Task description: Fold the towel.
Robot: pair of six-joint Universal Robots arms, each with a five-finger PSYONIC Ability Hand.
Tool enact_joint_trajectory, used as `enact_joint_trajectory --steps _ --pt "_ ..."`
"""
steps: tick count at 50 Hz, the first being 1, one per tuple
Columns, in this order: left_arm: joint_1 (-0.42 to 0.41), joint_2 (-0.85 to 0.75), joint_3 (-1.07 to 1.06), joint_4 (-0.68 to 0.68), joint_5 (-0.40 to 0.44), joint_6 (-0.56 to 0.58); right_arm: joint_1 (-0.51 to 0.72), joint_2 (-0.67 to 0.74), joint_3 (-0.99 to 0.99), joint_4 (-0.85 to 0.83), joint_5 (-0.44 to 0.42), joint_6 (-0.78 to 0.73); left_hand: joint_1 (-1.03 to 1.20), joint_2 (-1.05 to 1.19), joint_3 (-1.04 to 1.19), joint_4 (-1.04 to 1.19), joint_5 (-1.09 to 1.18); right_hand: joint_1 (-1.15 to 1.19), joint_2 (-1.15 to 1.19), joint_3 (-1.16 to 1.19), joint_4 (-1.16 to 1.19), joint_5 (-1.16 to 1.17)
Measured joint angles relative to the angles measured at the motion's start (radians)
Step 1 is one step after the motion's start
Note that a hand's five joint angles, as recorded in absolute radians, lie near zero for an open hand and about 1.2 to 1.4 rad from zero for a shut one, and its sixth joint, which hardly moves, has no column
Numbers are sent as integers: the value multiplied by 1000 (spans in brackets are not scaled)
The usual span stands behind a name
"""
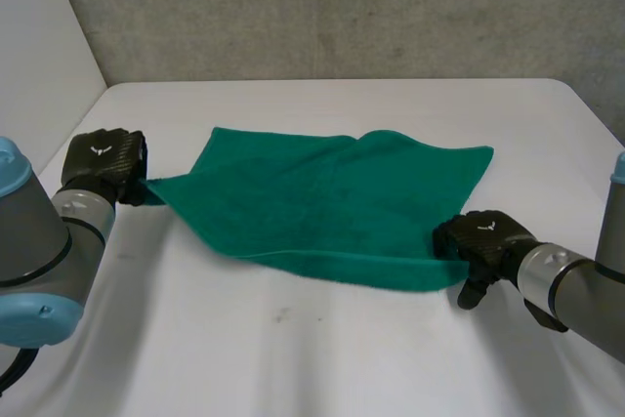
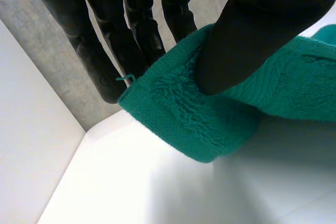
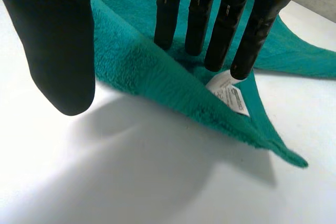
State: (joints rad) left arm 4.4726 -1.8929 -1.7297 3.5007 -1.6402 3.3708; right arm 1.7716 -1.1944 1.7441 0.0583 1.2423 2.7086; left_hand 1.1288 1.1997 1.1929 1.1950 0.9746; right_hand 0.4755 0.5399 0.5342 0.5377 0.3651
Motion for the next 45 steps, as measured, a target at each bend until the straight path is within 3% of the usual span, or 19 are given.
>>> enact_joint_trajectory --steps 13,19,21,29,35,37,40,42,45 --pt "4 -24 10 2 -1 1 -44 -15 50 -110 1 -8 0 0 0 0 0 106 141 143 140 116" --pt "4 -27 9 2 -1 2 -51 42 20 -154 6 -22 0 0 0 0 0 275 338 343 340 306" --pt "4 -28 8 1 -2 2 -51 66 5 -158 11 -33 0 0 0 0 0 456 555 559 549 513" --pt "3 -20 7 -10 -1 2 -62 81 -37 -147 24 -56 0 0 0 0 0 511 640 643 644 610" --pt "-2 32 2 -55 2 13 -69 -19 -73 -62 28 -69 0 0 0 0 0 511 641 646 652 616" --pt "-2 117 -2 -128 4 52 -79 -148 -126 98 28 -117 0 0 0 0 0 511 641 646 652 616" --pt "-2 117 -2 -128 4 52 -79 -148 -126 98 28 -117 0 0 0 0 0 511 641 646 652 616" --pt "13 284 -15 -263 25 157 -132 -336 -208 363 39 -264 0 0 0 0 0 511 641 646 652 620" --pt "26 354 -29 -316 44 205 -160 -406 -237 469 49 -351 0 0 0 0 0 511 641 646 652 620"
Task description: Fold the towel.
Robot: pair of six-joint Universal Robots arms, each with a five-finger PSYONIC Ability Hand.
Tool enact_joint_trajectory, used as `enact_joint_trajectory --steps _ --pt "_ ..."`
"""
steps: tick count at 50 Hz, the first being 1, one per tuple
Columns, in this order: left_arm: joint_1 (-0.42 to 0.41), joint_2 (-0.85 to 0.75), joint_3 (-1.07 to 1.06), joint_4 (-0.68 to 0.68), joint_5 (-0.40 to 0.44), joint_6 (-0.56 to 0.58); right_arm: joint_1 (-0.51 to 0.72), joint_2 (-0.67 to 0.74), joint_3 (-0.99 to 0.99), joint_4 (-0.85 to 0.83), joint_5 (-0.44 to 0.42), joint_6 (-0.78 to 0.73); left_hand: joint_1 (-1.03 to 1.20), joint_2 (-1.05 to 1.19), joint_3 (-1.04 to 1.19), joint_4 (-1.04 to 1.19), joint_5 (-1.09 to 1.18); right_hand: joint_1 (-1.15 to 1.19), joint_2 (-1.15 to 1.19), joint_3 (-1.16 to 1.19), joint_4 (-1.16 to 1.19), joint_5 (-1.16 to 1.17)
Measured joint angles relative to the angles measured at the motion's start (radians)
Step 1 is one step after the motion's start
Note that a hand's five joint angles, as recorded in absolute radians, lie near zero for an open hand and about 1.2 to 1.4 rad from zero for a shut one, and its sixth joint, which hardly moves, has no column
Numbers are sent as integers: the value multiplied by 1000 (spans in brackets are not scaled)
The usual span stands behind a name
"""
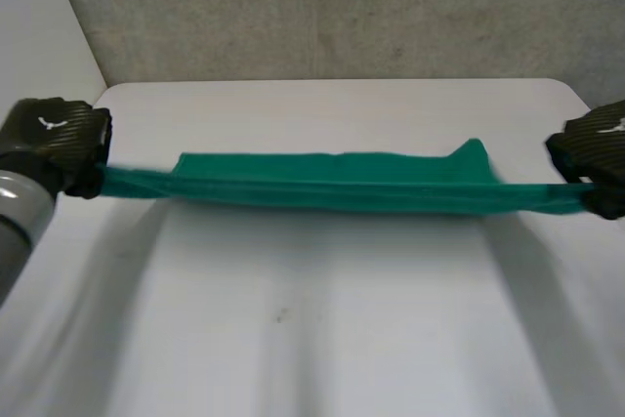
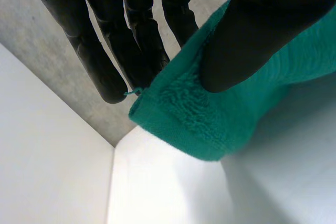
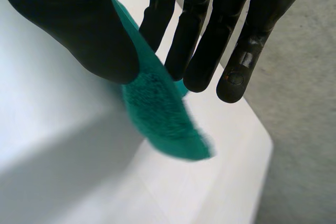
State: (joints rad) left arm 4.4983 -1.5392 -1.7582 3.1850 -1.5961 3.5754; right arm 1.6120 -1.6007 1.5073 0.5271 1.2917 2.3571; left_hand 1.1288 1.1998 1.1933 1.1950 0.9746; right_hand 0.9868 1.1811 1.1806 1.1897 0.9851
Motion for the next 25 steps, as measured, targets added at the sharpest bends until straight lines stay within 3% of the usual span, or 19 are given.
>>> enact_joint_trajectory --steps 3,11,17,25 --pt "23 91 -34 -61 45 60 -22 -56 -22 88 20 -87 0 0 0 0 0 0 0 0 0 0" --pt "45 122 -93 -82 96 93 11 -17 -11 70 45 -87 0 0 0 0 0 0 0 0 0 0" --pt "42 -53 -94 -22 99 90 97 175 14 -107 115 -39 0 0 0 0 0 0 0 0 0 7" --pt "25 -289 -10 71 87 81 116 389 -27 -290 188 -32 0 0 0 0 0 0 0 0 0 8"
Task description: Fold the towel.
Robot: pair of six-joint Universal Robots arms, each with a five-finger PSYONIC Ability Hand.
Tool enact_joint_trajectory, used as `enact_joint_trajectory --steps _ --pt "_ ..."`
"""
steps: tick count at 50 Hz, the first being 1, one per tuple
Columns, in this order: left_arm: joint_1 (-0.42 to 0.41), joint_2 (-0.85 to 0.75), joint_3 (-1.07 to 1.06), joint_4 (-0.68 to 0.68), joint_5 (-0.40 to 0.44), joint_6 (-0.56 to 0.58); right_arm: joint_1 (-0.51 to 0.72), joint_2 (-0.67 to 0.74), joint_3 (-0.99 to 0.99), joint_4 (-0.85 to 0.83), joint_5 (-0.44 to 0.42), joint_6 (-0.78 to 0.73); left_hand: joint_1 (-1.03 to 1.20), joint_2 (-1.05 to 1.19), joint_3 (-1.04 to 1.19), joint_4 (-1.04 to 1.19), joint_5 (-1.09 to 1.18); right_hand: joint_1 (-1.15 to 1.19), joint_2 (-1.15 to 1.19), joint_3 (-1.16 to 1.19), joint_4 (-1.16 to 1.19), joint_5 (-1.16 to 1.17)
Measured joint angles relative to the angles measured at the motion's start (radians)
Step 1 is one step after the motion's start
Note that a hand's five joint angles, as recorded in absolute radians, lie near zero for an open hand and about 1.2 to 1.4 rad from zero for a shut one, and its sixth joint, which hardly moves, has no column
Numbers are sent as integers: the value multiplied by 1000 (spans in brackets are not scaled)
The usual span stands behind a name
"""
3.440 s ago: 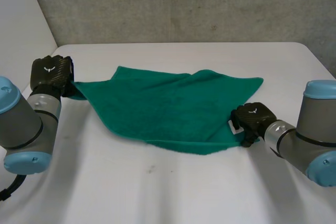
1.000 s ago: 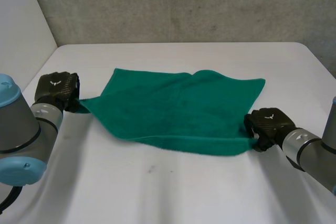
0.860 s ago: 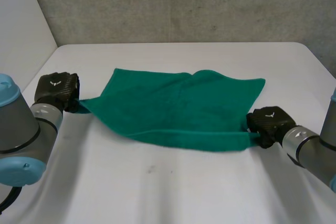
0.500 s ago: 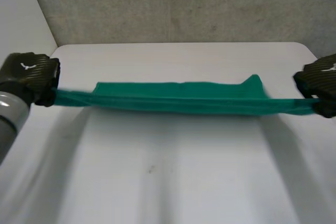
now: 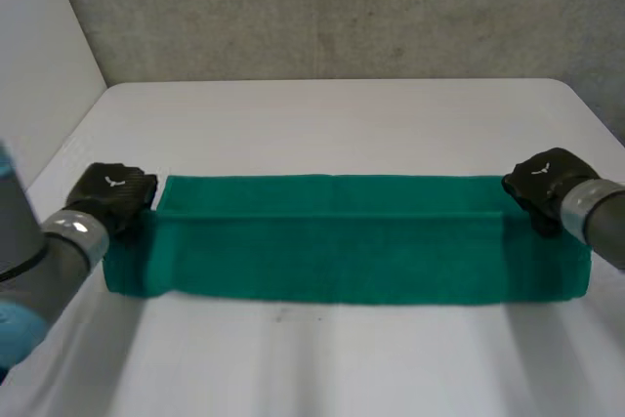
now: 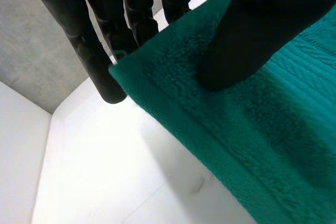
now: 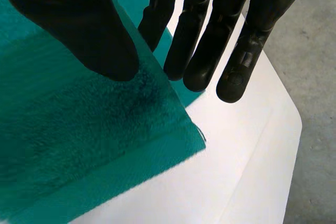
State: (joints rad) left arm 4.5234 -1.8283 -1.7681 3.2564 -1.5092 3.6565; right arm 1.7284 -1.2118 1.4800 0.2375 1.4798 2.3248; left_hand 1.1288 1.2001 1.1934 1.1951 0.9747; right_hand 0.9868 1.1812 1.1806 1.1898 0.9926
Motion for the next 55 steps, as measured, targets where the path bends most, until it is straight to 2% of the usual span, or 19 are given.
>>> enact_joint_trajectory --steps 5,9,11,12,14,22,25,26,27,28,29,30,31,32,33,39,46,49,55 --pt "-51 -196 154 99 -60 -12 4 198 -103 -165 20 4 0 0 0 0 0 0 0 0 0 0" --pt "-77 -282 246 136 -113 -13 17 277 -168 -240 24 6 0 0 0 0 0 0 0 0 0 0" --pt "-77 -282 246 136 -113 -13 17 277 -168 -240 24 6 0 0 0 0 0 0 0 0 0 0" --pt "-88 -331 302 148 -143 -12 20 291 -182 -254 25 6 0 0 0 0 0 0 0 0 0 0" --pt "-101 -404 389 157 -178 -9 37 385 -279 -328 31 3 0 0 0 0 0 0 0 0 0 0" --pt "-113 -513 511 202 -189 -7 55 509 -419 -364 39 -5 0 0 0 0 0 0 0 0 0 0" --pt "-121 -541 531 245 -176 -8 58 558 -475 -368 49 -7 0 0 0 0 0 -15 -65 -62 -71 -44" --pt "-124 -545 532 256 -172 -8 59 567 -486 -368 53 -6 -9 -10 -10 -3 -3 -95 -136 -133 -143 -107" --pt "-129 -550 530 272 -165 -7 59 575 -498 -369 61 -4 -287 -275 -252 -254 -248 -95 -136 -133 -143 -107" --pt "-129 -550 530 272 -165 -7 59 575 -498 -369 61 -4 -287 -275 -252 -254 -248 -95 -136 -133 -143 -107" --pt "-139 -554 523 297 -154 -6 60 583 -510 -371 73 1 -633 -551 -543 -552 -544 -510 -562 -554 -563 -509" --pt "-150 -554 511 320 -142 -5 60 588 -519 -375 91 12 -887 -845 -831 -832 -807 -674 -782 -753 -760 -711" --pt "-154 -553 506 327 -138 -5 60 587 -519 -376 96 17 -887 -845 -831 -832 -807 -757 -907 -895 -901 -857" --pt "-159 -550 499 334 -134 -4 60 584 -518 -377 101 24 -940 -957 -942 -954 -905 -757 -907 -895 -901 -857" --pt "-163 -546 490 341 -131 -4 60 577 -514 -378 109 35 -940 -957 -942 -954 -905 -781 -955 -961 -954 -915" --pt "-181 -479 424 356 -125 -6 49 458 -424 -376 127 135 -939 -996 -979 -991 -927 -782 -960 -969 -958 -921" --pt "-181 -338 295 348 -127 -15 32 267 -232 -340 101 259 -940 -996 -979 -991 -927 -782 -960 -969 -958 -921" --pt "-180 -289 238 348 -125 -16 -10 172 -102 -284 49 309 -939 -996 -979 -991 -927 -782 -960 -969 -958 -921" --pt "-179 -222 136 354 -122 -18 -102 103 68 -219 -81 337 -939 -996 -979 -991 -927 -768 -934 -939 -938 -904"
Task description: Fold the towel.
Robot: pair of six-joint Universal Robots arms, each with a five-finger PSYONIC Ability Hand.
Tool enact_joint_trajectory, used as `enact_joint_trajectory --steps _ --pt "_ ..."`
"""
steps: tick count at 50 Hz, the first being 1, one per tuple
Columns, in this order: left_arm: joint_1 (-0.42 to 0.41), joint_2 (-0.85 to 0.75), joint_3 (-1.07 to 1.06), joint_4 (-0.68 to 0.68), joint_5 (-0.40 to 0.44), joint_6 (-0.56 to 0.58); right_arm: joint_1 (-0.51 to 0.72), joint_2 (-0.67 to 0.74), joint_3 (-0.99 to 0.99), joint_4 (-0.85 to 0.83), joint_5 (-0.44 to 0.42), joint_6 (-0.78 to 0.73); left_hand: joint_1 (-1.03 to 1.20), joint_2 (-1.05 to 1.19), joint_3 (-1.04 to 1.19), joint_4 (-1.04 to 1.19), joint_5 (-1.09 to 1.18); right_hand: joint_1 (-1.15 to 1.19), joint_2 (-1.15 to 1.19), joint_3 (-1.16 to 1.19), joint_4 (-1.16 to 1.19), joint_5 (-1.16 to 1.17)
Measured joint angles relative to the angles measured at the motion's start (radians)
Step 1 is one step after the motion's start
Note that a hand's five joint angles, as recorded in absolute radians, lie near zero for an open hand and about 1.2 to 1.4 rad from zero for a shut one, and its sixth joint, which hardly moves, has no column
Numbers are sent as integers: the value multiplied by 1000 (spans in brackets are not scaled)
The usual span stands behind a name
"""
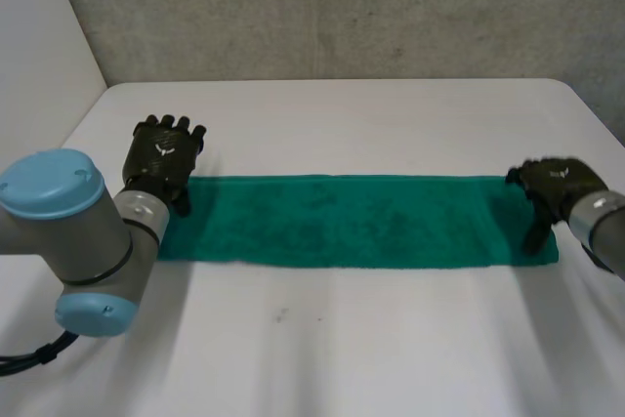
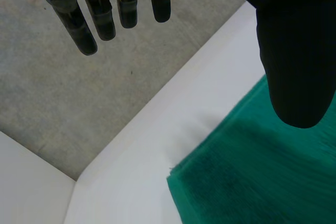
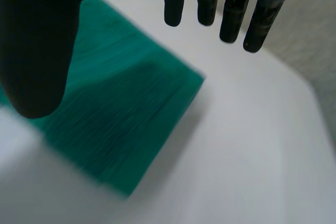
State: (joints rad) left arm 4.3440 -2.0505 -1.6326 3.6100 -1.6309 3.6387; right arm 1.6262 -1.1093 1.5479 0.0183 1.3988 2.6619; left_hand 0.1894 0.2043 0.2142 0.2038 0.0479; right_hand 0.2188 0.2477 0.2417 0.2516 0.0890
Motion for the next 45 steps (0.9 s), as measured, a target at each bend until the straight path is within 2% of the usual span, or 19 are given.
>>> enact_joint_trajectory --steps 2,7,8,9,11,12,16,17,19,21,27,32,40,42,45 --pt "0 9 -22 2 0 0 -31 -4 41 0 -43 1 0 0 0 0 0 47 69 73 61 54" --pt "-2 11 -36 3 -1 0 -70 14 67 -28 -79 -2 0 0 0 0 0 112 132 143 132 111" --pt "-2 10 -37 3 -1 0 -75 23 67 -36 -81 -3 0 0 0 0 0 215 254 267 242 214" --pt "-2 10 -37 3 -1 -1 -88 43 62 -51 -83 -5 0 0 0 0 0 461 535 516 504 465" --pt "-2 10 -37 3 -2 -1 -98 61 55 -63 -82 -7 0 0 0 0 0 581 661 659 648 603" --pt "-2 10 -36 3 -3 -1 -106 74 49 -73 -78 -9 0 0 0 0 0 714 868 854 846 798" --pt "-2 11 -37 3 -4 -1 -136 93 33 -111 -46 -16 0 0 0 0 0 736 901 896 889 838" --pt "-1 15 -41 3 -6 -2 -160 92 24 -148 -4 -27 0 0 0 0 0 736 901 896 889 838" --pt "0 19 -44 3 -6 -2 -170 83 19 -167 23 -40 0 0 0 0 0 736 901 896 889 838" --pt "2 28 -50 2 -7 -2 -185 59 8 -196 77 -87 0 0 0 0 0 736 901 896 889 838" --pt "8 51 -64 -3 -8 -10 -186 13 -23 -220 138 -230 0 0 0 0 0 748 931 938 937 887" --pt "12 69 -79 -8 -8 -40 -112 -12 -63 -219 130 -289 0 0 0 0 0 749 931 938 937 889" --pt "20 96 -92 -10 -9 -84 236 -24 -167 -223 -9 -254 0 0 0 0 0 749 931 941 937 894" --pt "23 107 -95 -10 -9 -93 354 1 -197 -229 -70 -243 0 0 0 0 0 756 931 941 937 896" --pt "26 116 -96 -11 -10 -98 459 41 -226 -238 -119 -238 0 0 0 0 0 756 931 941 937 896"
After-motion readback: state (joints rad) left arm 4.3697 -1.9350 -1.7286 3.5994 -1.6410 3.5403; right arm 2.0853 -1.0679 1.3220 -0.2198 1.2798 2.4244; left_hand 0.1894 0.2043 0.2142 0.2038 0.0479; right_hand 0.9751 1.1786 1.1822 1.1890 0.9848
